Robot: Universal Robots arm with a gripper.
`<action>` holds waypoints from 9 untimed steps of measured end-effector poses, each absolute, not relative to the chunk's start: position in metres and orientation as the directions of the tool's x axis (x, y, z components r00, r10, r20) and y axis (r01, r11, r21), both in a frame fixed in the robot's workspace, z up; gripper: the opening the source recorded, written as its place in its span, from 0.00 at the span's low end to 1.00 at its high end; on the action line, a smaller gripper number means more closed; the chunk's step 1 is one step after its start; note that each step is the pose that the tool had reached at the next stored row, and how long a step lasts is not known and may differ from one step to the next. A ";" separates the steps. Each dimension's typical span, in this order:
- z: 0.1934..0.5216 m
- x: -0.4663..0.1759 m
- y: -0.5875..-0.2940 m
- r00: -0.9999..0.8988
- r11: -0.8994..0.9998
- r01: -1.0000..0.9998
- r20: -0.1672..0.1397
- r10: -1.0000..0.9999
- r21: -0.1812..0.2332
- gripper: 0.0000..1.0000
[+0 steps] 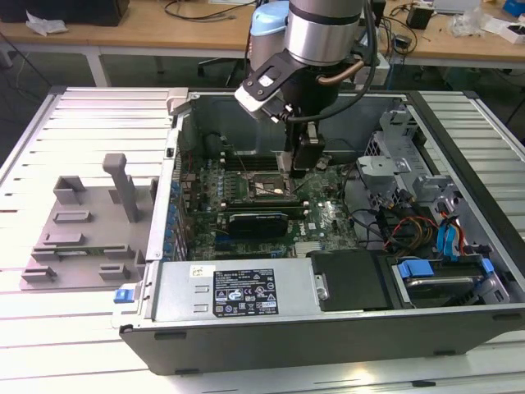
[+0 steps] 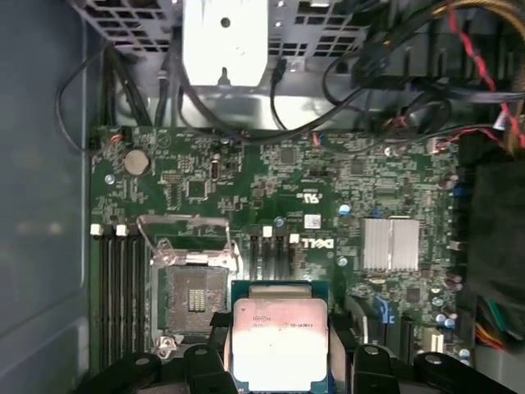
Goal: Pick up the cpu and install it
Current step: 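Place the cpu into insertion slot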
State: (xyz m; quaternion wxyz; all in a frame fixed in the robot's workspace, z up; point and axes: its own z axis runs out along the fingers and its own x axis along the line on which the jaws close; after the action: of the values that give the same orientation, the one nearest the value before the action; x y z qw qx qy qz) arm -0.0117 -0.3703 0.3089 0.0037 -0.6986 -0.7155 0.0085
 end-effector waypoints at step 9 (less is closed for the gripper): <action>0.294 -0.022 -0.349 -0.060 0.060 0.998 -0.007 0.998 -0.012 0.55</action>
State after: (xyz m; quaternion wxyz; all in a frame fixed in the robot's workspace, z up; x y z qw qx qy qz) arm -0.0221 -0.3491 0.2939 0.0017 -0.6857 -0.7279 0.0067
